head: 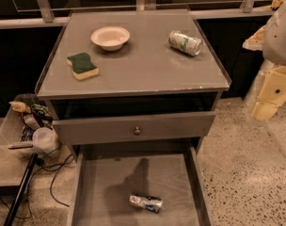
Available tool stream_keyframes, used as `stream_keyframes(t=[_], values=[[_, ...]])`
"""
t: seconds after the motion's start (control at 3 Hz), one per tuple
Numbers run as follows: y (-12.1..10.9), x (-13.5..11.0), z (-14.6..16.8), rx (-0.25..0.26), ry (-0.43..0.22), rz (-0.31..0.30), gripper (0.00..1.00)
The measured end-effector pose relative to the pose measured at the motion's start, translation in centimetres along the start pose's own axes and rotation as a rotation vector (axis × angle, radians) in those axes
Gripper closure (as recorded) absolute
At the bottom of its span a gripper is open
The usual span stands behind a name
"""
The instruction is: Pick redbull can from middle drawer and place on counter
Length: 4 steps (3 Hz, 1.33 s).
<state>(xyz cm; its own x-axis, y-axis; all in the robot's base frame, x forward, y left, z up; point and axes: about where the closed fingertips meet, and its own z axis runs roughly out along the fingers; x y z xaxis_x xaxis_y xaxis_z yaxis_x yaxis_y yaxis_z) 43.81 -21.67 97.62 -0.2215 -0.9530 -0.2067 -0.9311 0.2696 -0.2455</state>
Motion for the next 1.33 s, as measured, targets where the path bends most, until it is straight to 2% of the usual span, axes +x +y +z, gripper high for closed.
stream_keyframes(t=[0.67, 1.0, 1.33], values=[[0.6, 0.0, 0.6, 0.012, -0.019, -0.003, 0.00], [2.3, 0.3, 2.3, 0.011, -0.085, 0.006, 0.00], [4.8, 1.3, 5.3, -0.002, -0.168, 0.034, 0.00]])
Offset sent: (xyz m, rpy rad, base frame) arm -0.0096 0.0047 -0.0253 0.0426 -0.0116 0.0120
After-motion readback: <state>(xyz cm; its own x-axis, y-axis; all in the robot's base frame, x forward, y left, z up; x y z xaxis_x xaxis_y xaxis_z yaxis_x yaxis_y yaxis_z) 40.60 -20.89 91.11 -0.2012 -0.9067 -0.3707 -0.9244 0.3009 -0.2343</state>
